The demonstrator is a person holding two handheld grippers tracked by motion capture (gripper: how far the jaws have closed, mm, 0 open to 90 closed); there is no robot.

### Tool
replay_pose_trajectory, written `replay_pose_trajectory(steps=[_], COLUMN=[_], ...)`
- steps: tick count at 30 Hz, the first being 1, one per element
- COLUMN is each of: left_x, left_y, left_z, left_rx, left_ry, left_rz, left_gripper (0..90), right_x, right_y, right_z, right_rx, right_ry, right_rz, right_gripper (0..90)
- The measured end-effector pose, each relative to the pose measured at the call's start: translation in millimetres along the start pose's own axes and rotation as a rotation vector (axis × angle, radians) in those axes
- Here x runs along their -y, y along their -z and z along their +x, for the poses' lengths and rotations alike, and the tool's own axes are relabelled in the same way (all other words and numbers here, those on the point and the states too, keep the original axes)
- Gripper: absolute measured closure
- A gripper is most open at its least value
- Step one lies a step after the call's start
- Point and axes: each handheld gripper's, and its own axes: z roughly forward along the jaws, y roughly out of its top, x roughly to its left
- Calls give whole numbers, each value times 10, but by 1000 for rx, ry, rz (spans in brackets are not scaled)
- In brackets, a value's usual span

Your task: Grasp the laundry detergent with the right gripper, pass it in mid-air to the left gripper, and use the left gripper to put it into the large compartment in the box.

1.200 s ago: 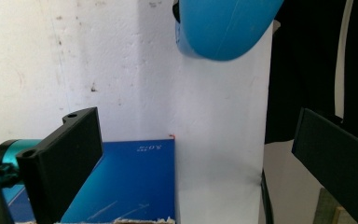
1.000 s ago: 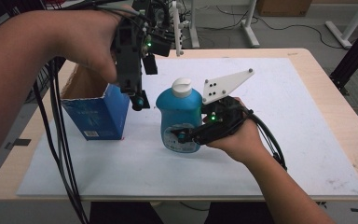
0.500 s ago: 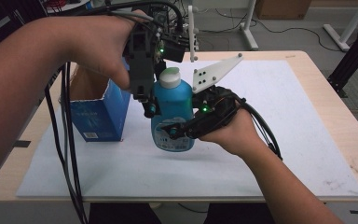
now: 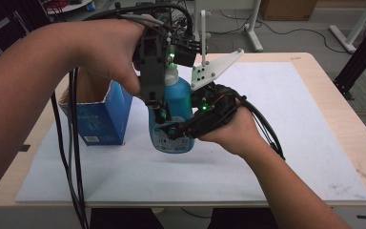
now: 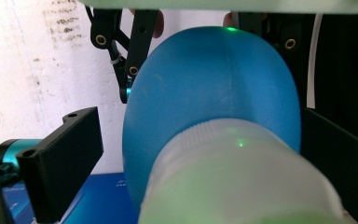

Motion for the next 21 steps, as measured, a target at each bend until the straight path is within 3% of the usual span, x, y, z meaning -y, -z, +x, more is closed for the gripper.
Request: replay_pose_trajectory(steps=[4,6,12,21], left_x=[-1,-5,-16,-24], left_y=[-1,5,-3,2], left_z=[4,6,4,20], left_rx=[-7,0,-6,-5], left_ry=[1,6,6,11], left_rz=[1,-3,7,18], left_gripper=[32,103,104,202], right_x=[1,1,1,2], right_y=[1,1,-1,-5], right_z=[-2,-4,-6,-19], right_rx=[5,4,7,7], right_ry=[-2,-2,0,-2], right_rz=[0,-2,-9,-16], right_gripper=[470,470,470,471])
